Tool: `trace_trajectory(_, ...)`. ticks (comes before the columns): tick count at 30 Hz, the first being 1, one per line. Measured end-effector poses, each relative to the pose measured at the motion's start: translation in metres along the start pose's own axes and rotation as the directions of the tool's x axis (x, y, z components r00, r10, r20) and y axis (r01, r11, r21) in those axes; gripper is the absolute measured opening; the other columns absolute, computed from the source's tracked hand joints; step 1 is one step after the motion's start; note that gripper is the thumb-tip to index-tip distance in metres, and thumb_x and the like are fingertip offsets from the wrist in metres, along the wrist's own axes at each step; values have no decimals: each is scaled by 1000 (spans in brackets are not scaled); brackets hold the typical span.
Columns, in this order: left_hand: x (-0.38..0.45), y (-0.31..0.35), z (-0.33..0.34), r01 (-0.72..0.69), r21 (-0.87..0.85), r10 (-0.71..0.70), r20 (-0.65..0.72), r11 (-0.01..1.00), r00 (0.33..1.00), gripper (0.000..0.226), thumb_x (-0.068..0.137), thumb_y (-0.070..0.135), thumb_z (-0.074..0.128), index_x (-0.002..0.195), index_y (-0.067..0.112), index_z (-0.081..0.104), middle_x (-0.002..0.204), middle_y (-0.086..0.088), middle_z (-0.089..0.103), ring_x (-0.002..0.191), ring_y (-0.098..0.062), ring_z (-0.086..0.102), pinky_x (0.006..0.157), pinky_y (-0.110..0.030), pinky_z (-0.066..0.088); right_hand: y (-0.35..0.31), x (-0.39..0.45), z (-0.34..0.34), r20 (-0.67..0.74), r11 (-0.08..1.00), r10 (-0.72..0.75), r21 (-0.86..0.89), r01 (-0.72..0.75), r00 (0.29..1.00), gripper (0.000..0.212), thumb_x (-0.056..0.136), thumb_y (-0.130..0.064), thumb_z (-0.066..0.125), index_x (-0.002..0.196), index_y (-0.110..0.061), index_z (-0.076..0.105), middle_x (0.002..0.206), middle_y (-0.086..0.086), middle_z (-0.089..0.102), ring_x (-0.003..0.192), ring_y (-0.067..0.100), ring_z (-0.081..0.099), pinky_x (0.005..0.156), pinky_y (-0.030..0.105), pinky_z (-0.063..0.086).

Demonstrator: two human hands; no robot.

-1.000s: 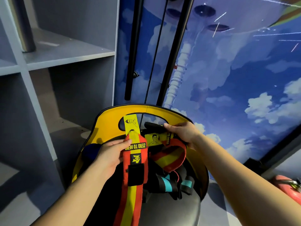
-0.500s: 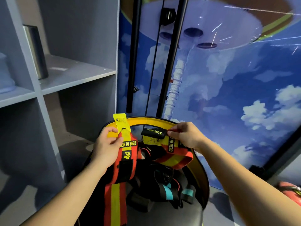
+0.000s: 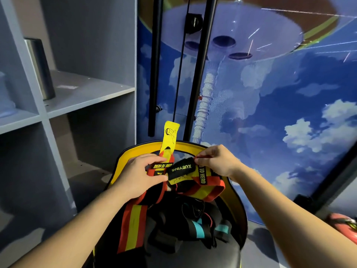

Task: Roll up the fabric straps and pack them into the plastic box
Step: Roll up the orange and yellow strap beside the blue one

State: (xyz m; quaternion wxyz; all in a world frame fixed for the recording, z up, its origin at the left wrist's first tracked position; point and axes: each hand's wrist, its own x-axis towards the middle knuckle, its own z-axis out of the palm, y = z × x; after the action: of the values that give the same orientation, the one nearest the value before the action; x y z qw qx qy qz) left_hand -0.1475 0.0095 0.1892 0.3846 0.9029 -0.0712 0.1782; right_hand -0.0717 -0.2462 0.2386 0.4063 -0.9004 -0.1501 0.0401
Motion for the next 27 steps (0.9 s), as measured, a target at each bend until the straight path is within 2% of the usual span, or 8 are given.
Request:
trace_trajectory(3,-4,4,1,-31,73,26,74,997,997,60,70,37,89,125,42,66,123,27,45,114,7,38,84,10,17,1,2,1,26,999,21,44,-22,999,8,88,-25,74,87,-19,79,63,-11,68,53,1,59,53,15,44)
trace_trajectory(5,-5,4,5,-46,83,42,56,995,998,53,73,38,86,123,39,69,122,26,46,110,8,39,81,11,17,3,4,4,21,998,34,59,-35,999,9,88,-27,74,87,-20,79,64,-11,68,54,1,58,55,17,44)
trace_trajectory(10,-4,-6,18,-76,-31,70,-157,997,985,21,82,25,81,102,28,80,99,25,62,92,24,52,82,7,30,7,2,14,11,995,25,95,-26,1000,7,86,-29,76,87,-22,79,67,-10,64,58,4,52,59,20,41)
trace_trajectory(13,-2,-10,22,-84,-31,75,-224,996,972,13,84,21,79,96,24,81,90,25,67,86,16,59,79,-3,43,6,-1,16,43,995,-24,101,19,999,7,87,-27,77,88,-21,80,74,-3,68,66,8,56,65,25,45)
trace_trajectory(17,1,-15,22,34,-50,-48,-302,998,952,10,86,26,77,94,22,82,85,20,68,77,5,60,72,0,39,9,-7,15,73,990,-82,120,73,994,7,88,-23,77,94,-20,79,87,-4,77,79,11,71,77,26,58)
trace_trajectory(20,3,-19,21,109,-112,-141,-332,988,933,11,86,27,77,93,20,82,86,13,72,79,-6,65,74,-19,49,15,-12,11,52,988,-128,88,124,990,4,88,-25,77,91,-26,79,84,-17,75,80,3,69,75,18,53)
trace_trajectory(24,7,-22,21,166,-141,-208,-376,976,903,10,85,24,79,92,17,82,83,9,74,76,-13,67,70,-22,50,22,-18,-2,37,964,-94,254,81,995,7,89,-23,75,89,-29,79,90,-1,78,86,18,73,81,35,59)
trace_trajectory(27,8,-17,23,214,-155,-258,-380,964,888,9,86,24,79,91,17,82,81,9,72,74,-11,65,69,-21,49,26,-23,-10,50,928,-104,363,79,993,6,90,-19,73,93,-19,78,92,10,76,82,23,71,78,37,58)
